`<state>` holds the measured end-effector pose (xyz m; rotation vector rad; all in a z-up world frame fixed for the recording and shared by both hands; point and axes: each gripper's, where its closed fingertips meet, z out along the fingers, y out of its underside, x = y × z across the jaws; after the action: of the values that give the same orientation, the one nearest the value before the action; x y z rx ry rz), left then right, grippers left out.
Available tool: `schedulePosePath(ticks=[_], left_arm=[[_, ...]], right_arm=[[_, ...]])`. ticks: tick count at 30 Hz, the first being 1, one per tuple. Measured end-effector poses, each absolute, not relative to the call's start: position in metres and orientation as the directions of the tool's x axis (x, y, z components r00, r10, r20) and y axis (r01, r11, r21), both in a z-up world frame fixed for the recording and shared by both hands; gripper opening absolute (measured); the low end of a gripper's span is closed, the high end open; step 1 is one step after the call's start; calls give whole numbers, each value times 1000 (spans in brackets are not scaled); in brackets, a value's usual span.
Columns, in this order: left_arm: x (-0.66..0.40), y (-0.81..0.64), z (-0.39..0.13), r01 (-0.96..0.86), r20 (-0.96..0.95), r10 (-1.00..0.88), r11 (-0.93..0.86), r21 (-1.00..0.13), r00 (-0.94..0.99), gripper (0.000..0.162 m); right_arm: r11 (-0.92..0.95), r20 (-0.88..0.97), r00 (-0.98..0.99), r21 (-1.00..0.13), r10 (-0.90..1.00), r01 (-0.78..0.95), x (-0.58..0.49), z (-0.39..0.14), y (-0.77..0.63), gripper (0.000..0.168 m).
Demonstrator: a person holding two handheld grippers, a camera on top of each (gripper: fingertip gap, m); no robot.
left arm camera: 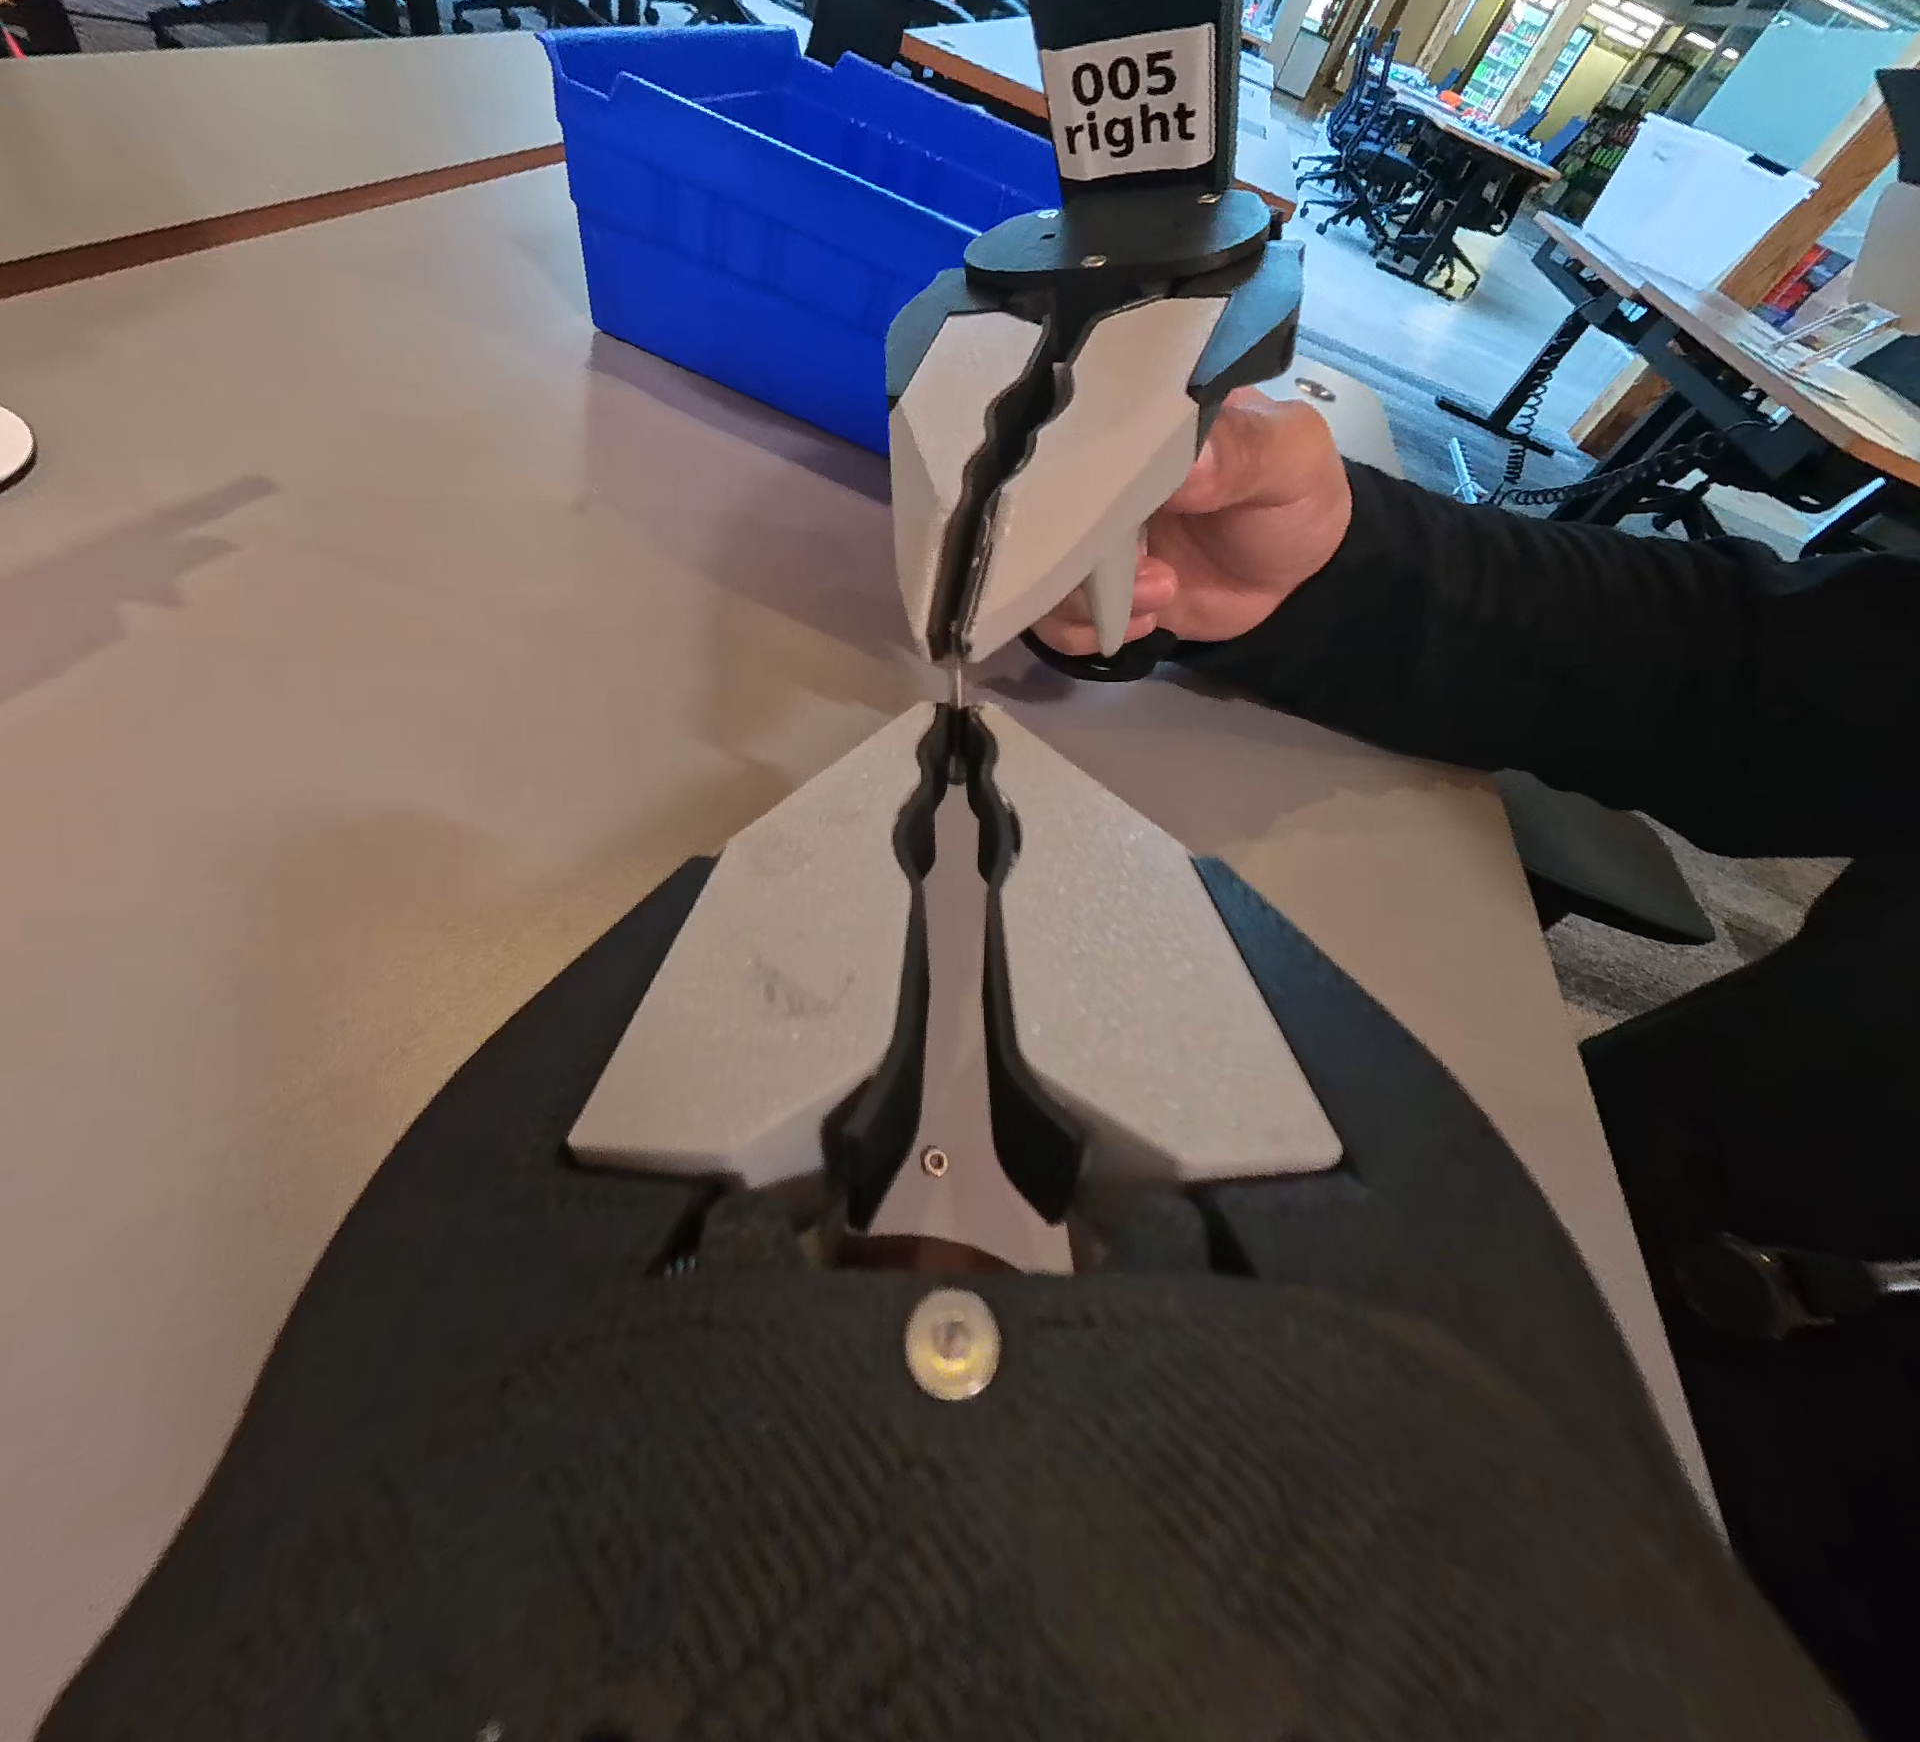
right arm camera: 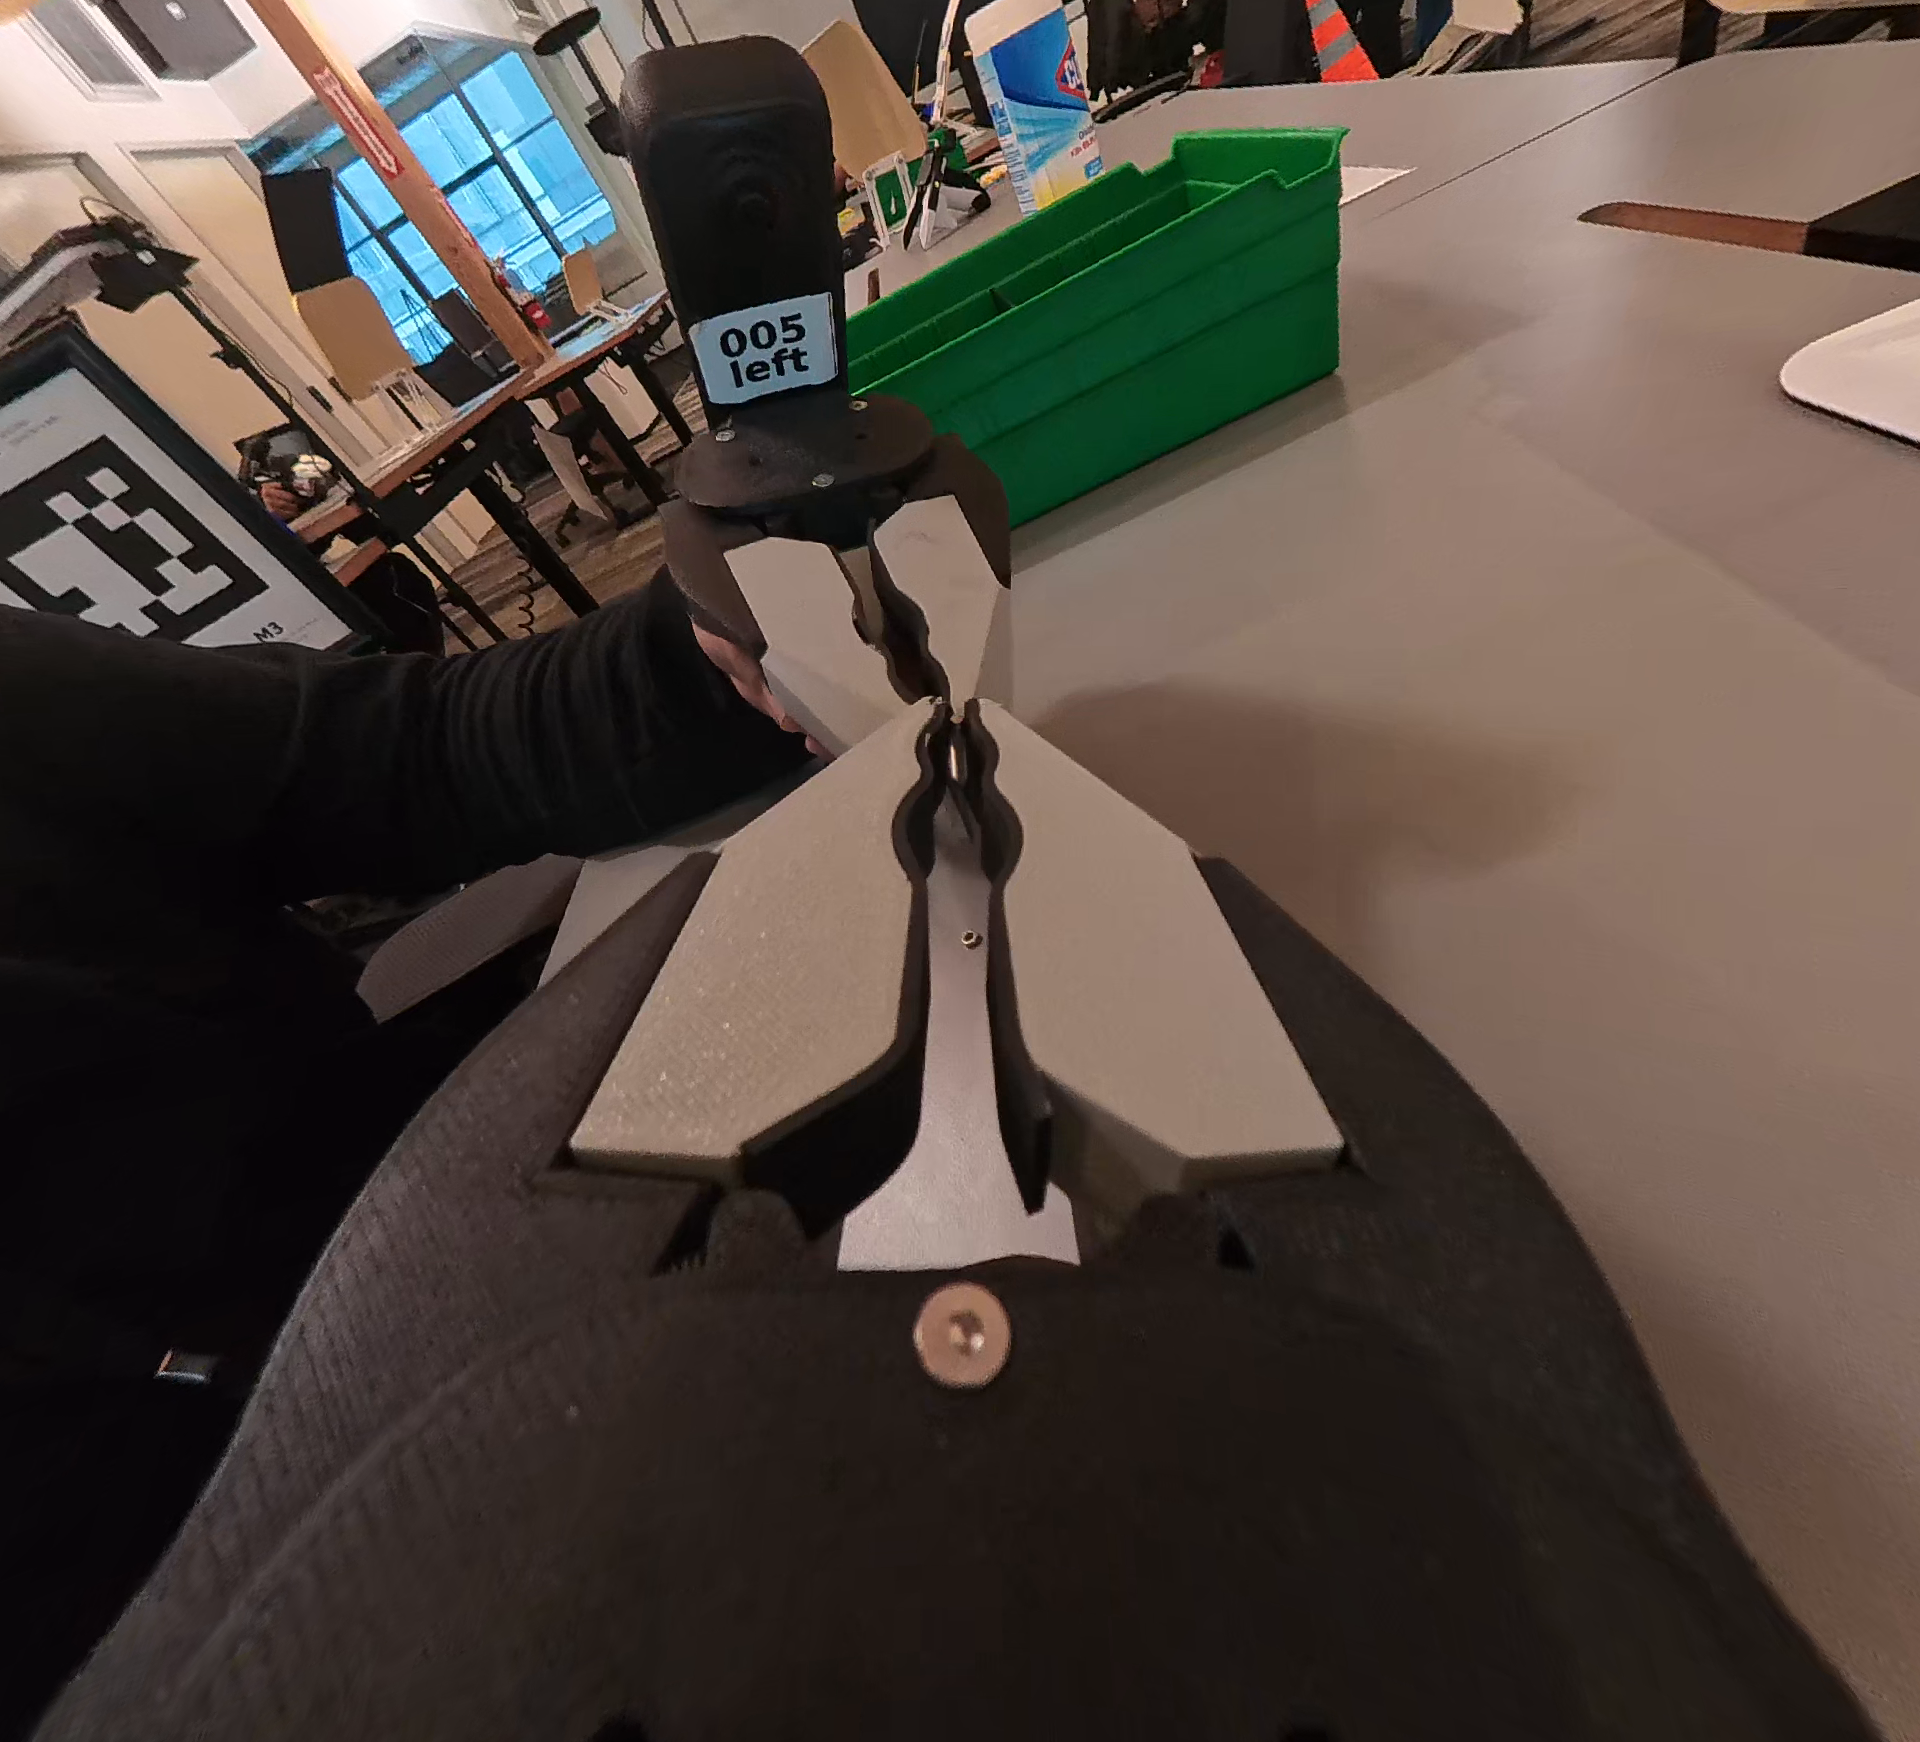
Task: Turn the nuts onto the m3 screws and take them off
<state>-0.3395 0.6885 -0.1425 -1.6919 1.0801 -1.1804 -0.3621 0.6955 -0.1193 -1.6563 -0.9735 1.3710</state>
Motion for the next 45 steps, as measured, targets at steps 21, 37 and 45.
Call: schedulePosePath(ticks=[21,37,45], left_arm=[[-387,725,-132,-115,70,-960,-105,-988,270,0],[-404,730,-131,-66,112,-968,-130,-989,224,0],[-408,735,-124,9,178,-960,-180,-984,215,0]], right_arm=[[-268,-255,90,-864,963,427,-375,-174,668,12],[-113,-12,180,-815,984,568,-391,-201,670,1],[-98,39,190,-748,981,657,-397,-214,664,4]])
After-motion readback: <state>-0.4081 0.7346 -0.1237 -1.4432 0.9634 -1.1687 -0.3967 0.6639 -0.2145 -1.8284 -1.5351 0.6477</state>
